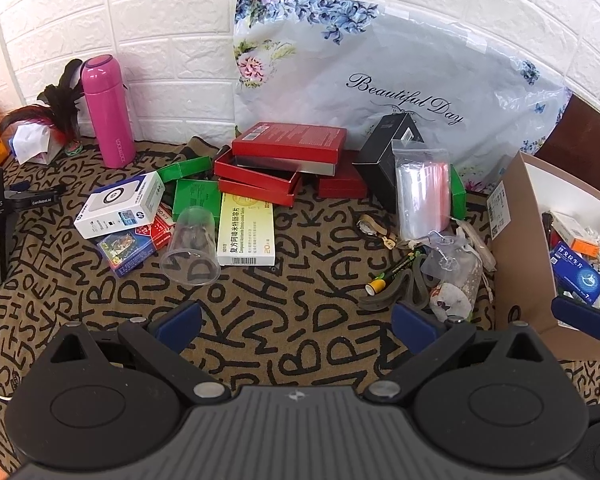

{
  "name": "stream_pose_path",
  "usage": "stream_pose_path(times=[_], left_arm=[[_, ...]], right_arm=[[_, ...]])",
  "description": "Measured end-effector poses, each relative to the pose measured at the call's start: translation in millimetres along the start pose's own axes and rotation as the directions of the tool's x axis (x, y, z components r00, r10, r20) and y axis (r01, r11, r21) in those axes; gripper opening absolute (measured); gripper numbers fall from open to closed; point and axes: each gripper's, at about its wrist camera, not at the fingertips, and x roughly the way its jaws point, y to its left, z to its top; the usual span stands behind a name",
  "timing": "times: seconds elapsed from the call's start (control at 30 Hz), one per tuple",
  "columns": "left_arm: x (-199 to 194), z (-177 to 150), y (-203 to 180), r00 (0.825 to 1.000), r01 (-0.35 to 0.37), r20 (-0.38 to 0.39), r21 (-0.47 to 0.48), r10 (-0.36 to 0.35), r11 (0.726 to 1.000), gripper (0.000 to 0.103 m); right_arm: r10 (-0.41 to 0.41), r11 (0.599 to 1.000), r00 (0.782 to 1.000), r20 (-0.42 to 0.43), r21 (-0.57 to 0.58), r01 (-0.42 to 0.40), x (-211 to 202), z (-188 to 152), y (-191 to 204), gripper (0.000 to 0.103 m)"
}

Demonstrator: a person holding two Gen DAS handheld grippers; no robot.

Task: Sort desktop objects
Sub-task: 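Move the left tool toward the grey mesh herb sachet beside the white box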

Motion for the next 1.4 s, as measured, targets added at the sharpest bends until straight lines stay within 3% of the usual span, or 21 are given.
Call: stream_pose_path(times=[0.73,1.03,1.4], left_arm=[[74.2,24.0,-0.9,0.991,-0.057,-0.127,-0.046,0.050,0.997,0.103],[120.4,37.2,-8.7,0.985,-0.003,-0.175,-0.070,-0.010,0.998,0.103],[167.0,41.7,-22.4,0.975,0.017,-0.219,-0.036,-0.024,0.999,0.103]], right_arm=[[-0.004,1.000,0.992,-0.127,0.024,0.007,70.1,13.4,-18.1,0.098],[-0.020,0.999,0.980,-0.199,0.029,0.026,118.9,13.1,-36.3,0.098],[-0.010,0.996,0.961,-0.275,0.078,0.033,163.9,6.0,-49.2,0.098]])
